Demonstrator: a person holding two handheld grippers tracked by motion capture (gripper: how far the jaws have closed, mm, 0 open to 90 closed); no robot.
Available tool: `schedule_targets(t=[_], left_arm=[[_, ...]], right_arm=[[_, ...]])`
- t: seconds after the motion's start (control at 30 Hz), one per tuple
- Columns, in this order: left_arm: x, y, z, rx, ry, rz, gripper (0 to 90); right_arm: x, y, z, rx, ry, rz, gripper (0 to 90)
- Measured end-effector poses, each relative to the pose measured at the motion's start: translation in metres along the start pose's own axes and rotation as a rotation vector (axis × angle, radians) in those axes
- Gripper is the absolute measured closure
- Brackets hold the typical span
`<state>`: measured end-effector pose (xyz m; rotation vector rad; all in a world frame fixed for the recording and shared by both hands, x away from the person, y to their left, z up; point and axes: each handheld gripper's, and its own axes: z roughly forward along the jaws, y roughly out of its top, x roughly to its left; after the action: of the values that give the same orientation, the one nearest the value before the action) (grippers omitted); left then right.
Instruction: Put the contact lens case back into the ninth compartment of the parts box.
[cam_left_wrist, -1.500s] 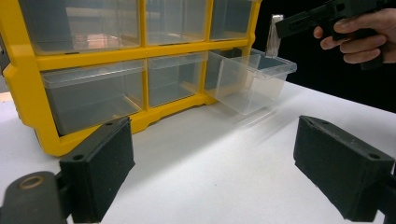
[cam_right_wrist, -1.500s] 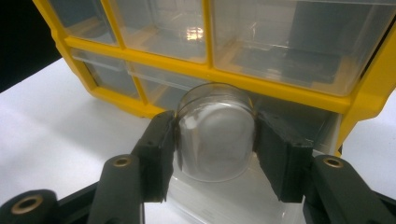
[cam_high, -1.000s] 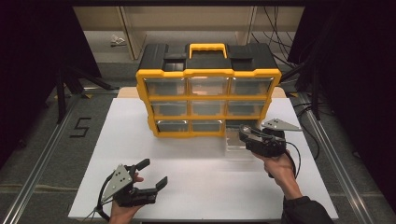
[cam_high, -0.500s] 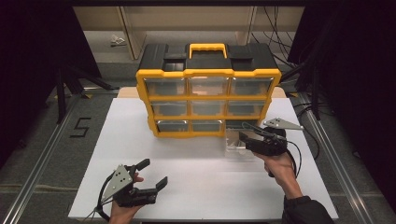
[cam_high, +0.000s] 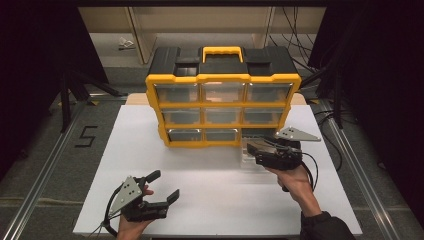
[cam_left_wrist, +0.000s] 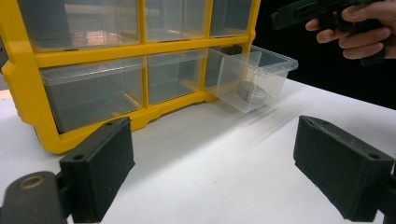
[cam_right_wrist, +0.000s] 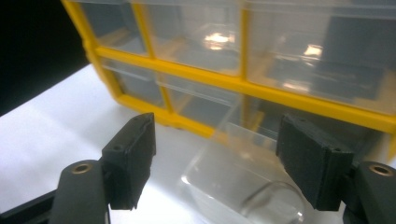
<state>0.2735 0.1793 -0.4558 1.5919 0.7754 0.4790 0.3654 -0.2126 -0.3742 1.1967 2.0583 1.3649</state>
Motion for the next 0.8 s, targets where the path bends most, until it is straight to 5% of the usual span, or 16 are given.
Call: schedule_targets(t=[0.27, 0.8], left_arm=[[0.0, 0.0, 0.0, -0.001, 0.0, -0.001, 11.8], [0.0, 0.0, -0.001, -0.002, -0.002, -0.001, 11.8]], right_arm=[[0.018, 0.002, -0.001, -0.025, 0.05, -0.051, 27.9], [0.03, -0.001, -0.002, -0.056, 0.089, -0.068, 24.3]])
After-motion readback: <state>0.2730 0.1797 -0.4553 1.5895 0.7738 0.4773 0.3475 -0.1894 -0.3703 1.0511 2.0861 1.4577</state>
